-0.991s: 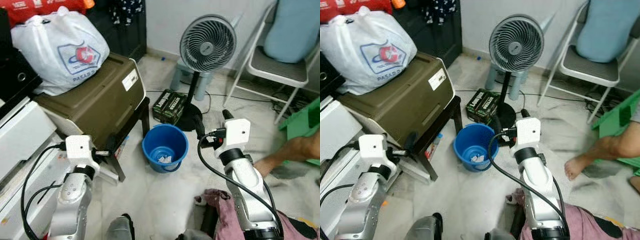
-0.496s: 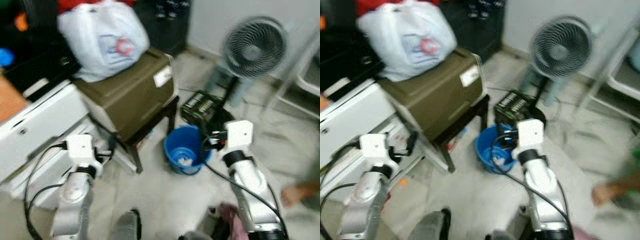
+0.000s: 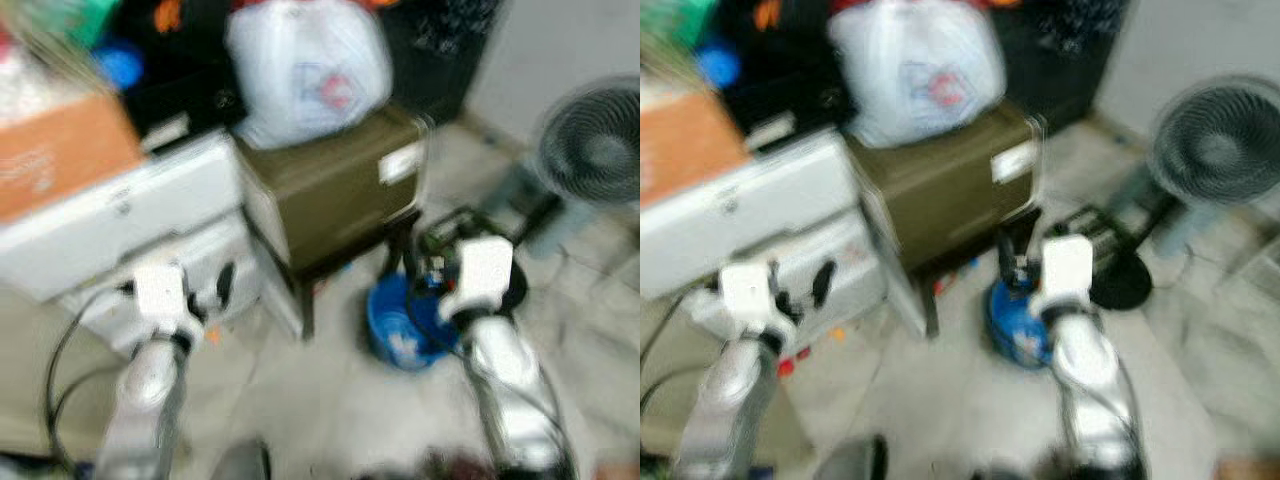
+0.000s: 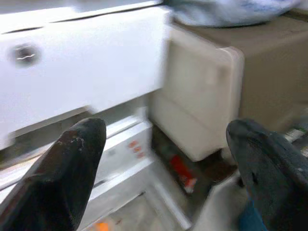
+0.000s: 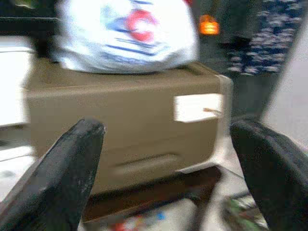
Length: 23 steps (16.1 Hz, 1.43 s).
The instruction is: Clean up the room
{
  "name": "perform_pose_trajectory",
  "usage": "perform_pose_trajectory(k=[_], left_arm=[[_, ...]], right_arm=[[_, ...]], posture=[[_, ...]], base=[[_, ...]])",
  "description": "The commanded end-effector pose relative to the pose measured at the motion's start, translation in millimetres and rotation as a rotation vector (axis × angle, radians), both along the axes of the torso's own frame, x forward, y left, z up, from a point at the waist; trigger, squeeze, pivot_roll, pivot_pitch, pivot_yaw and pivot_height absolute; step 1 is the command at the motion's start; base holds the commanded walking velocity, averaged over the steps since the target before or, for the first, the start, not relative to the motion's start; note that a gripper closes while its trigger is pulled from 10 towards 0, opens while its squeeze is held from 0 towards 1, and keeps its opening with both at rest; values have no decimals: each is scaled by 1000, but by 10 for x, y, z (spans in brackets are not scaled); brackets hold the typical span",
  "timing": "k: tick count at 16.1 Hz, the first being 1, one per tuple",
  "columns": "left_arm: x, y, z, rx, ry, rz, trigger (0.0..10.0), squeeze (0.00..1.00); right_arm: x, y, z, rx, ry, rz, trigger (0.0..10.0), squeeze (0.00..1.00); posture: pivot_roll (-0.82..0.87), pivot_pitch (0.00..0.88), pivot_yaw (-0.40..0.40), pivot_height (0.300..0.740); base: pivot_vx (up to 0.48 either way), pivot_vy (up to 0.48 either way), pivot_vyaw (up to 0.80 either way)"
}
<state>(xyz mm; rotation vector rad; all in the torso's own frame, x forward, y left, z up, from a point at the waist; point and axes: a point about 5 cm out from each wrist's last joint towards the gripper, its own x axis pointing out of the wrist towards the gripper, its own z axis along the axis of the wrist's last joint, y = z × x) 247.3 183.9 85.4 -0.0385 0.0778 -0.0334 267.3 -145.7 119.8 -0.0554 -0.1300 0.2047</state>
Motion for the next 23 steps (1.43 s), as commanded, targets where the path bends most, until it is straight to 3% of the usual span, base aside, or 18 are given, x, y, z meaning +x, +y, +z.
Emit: perform_pose_trajectory(k=[1, 7, 10, 15, 17, 19, 21, 23], left_arm=[[-12, -1, -18, 5, 12, 4, 10000, 0], [-25, 5, -21, 7, 17, 3, 10000, 0], [-106, 63, -78, 19, 56, -11, 10000, 0], [-150, 103, -90, 23, 71, -11, 10000, 0], [-270, 150, -125, 36, 105, -35, 10000, 0], [-451, 247, -209, 56, 166, -63, 10000, 0], [-580, 259, -272, 45, 227, -126, 10000, 0], [-776, 263, -381, 49, 341, -242, 10000, 0]], right_arm=[[-16, -50, 10, -9, -7, -9, 10000, 0], [-22, -58, 7, -11, -7, -11, 10000, 0], [-108, -168, -49, -30, 16, -33, 10000, 0], [-161, -194, -80, -45, 27, -33, 10000, 0], [-216, -237, -100, -52, 39, -42, 10000, 0], [-380, -300, -198, -77, 85, -43, 10000, 0], [-483, -364, -269, -97, 124, -53, 10000, 0], [-613, -535, -408, -136, 228, -106, 10000, 0]], posture=[[-30, 130, -34, 740], [-28, 132, -33, 740], [-28, 132, -33, 740], [-27, 129, -34, 740], [-24, 128, -32, 740], [-21, 130, -30, 740], [-20, 131, -31, 740], [-12, 129, -37, 740]], base=[[0, 0, 800], [0, 0, 800], [0, 0, 460], [0, 0, 640], [0, 0, 666], [0, 0, 484], [0, 0, 0], [0, 0, 0]])
